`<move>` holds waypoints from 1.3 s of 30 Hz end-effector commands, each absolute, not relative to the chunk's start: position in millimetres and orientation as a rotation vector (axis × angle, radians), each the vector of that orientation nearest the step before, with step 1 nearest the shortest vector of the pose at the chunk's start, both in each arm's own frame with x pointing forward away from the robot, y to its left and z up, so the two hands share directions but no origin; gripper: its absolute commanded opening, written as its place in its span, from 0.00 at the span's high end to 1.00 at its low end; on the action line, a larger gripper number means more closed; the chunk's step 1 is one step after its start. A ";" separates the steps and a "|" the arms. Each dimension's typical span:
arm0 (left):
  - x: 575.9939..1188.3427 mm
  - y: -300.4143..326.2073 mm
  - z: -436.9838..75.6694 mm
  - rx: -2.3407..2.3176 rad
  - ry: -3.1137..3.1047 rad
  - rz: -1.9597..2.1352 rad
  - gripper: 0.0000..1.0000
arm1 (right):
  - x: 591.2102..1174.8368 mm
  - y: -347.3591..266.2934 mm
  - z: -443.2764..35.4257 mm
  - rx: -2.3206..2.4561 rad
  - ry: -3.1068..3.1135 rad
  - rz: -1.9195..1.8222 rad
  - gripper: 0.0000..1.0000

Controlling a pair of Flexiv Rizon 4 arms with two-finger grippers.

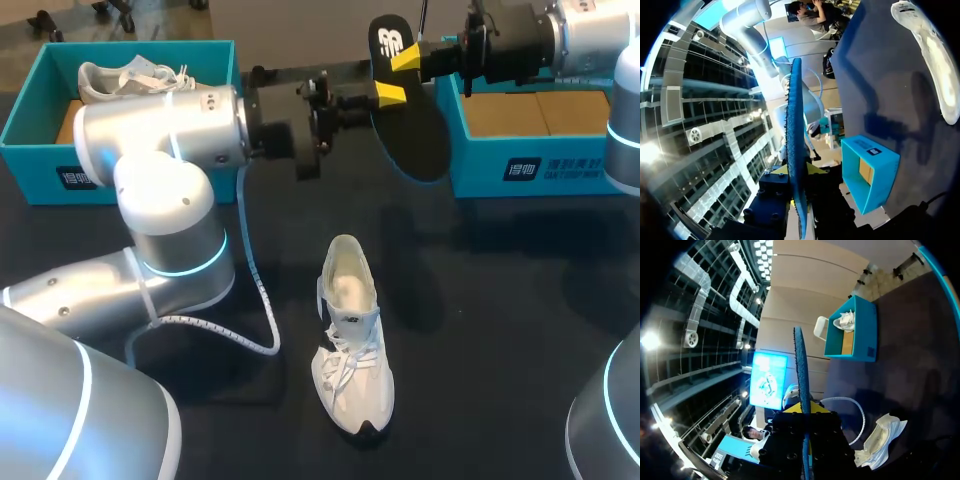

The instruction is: Take the shoe out of the shoebox, open the shoe tongue, remove and reinsert the insole, then place the shoe into the shoebox

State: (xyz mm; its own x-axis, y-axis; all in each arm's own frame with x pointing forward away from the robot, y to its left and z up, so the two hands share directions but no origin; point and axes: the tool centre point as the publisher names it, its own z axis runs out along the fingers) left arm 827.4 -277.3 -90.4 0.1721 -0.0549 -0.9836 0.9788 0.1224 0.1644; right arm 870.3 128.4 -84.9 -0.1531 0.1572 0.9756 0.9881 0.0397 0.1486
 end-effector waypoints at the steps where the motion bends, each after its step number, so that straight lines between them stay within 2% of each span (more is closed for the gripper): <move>1: 827.7 -281.3 -91.2 1.153 1.098 -1.027 0.89 | 870.2 129.2 -84.5 -1.233 -1.456 -1.217 1.00; 3: 827.9 -281.6 -92.0 1.154 1.101 -1.027 0.92 | 870.2 129.2 -84.5 -1.233 -1.456 -1.217 1.00; 5: 828.1 -281.8 -92.6 1.154 1.105 -1.027 1.00 | 870.2 129.2 -84.5 -1.233 -1.456 -1.217 1.00; 14: 828.4 -282.1 -93.7 1.160 1.109 -1.022 1.00 | 870.2 129.2 -84.5 -1.233 -1.456 -1.217 1.00; 15: 828.4 -281.9 -93.9 1.160 1.110 -1.021 1.00 | 870.2 129.2 -84.5 -1.233 -1.456 -1.217 0.94; 16: 828.3 -281.7 -94.0 1.160 1.110 -1.021 1.00 | 870.2 129.2 -84.5 -1.231 -1.455 -1.214 0.85; 17: 827.6 -280.8 -94.5 1.162 1.111 -1.021 1.00 | 870.1 129.1 -84.7 -1.228 -1.453 -1.214 0.15; 18: 826.9 -280.0 -94.7 1.164 1.112 -1.021 1.00 | 869.8 128.7 -85.3 -1.230 -1.450 -1.218 0.00; 30: 813.1 -227.6 -102.0 1.103 1.297 -1.086 1.00 | 857.5 105.9 -86.6 -1.275 -1.430 -1.265 0.00; 39: 802.1 -190.6 -113.9 0.844 1.549 -1.510 1.00 | 847.9 90.8 -89.1 -1.321 -1.423 -1.253 0.00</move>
